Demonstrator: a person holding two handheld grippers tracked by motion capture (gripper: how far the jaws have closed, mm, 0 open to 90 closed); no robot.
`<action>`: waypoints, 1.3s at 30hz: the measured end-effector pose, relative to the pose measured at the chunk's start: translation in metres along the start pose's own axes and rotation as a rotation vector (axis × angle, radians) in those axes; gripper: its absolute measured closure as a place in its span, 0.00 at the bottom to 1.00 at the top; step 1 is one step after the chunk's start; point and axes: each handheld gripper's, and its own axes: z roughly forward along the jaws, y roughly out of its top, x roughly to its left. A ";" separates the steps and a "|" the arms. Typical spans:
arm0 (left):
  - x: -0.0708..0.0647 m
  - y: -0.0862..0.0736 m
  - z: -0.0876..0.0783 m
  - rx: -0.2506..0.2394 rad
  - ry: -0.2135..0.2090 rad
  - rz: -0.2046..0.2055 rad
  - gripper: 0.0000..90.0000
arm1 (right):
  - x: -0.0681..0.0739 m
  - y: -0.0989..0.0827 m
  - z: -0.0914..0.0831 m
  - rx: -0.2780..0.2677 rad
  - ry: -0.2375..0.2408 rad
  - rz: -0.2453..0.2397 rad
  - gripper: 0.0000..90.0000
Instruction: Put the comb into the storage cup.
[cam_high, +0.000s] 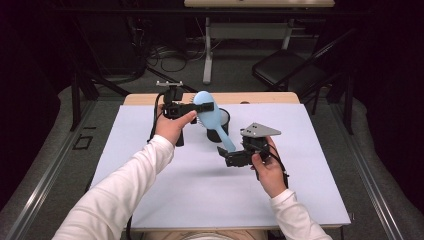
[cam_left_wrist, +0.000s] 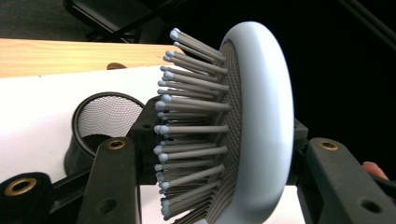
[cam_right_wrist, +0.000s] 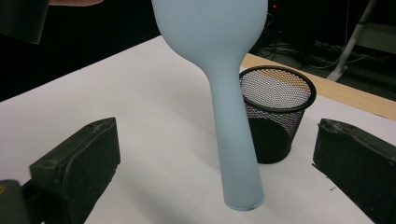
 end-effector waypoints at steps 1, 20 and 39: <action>0.000 0.000 0.000 0.001 0.001 0.006 0.55 | 0.000 0.000 0.000 0.000 0.000 0.002 0.00; 0.004 0.003 -0.003 -0.036 0.009 0.034 0.55 | -0.002 -0.001 -0.002 -0.007 -0.019 0.011 0.01; 0.000 0.016 -0.009 -0.043 0.020 0.064 0.55 | -0.005 -0.001 -0.004 -0.018 -0.030 0.020 0.01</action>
